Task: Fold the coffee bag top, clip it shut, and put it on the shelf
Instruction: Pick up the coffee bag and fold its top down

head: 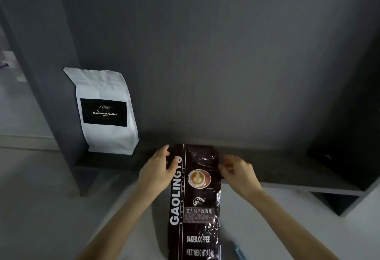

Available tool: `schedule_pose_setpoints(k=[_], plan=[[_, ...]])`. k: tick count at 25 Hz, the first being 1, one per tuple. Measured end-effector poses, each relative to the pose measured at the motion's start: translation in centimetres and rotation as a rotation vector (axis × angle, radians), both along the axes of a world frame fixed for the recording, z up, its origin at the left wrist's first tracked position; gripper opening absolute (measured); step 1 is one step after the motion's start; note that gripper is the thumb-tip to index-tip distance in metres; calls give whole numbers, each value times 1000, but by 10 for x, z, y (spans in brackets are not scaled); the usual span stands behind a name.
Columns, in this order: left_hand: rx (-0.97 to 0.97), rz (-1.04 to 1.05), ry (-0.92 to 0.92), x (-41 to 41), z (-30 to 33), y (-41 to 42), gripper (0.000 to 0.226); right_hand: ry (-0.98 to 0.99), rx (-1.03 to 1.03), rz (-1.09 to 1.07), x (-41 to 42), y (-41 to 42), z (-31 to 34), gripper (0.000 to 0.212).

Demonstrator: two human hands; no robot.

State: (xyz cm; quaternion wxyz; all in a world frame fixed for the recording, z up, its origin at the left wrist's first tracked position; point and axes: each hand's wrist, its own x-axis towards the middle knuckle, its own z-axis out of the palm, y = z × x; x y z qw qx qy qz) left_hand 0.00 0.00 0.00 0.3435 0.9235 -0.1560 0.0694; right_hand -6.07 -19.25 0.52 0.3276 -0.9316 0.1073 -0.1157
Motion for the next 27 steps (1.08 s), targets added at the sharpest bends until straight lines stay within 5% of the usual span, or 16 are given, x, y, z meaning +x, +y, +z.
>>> schedule_pose_setpoints(k=[11, 27], plan=[[-211, -38, 45, -7, -19, -2, 38, -15, 119, -1, -2, 19, -12, 20], [-693, 34, 128, -93, -23, 9, 19, -285, 673, -270, -81, 42, -20, 11]])
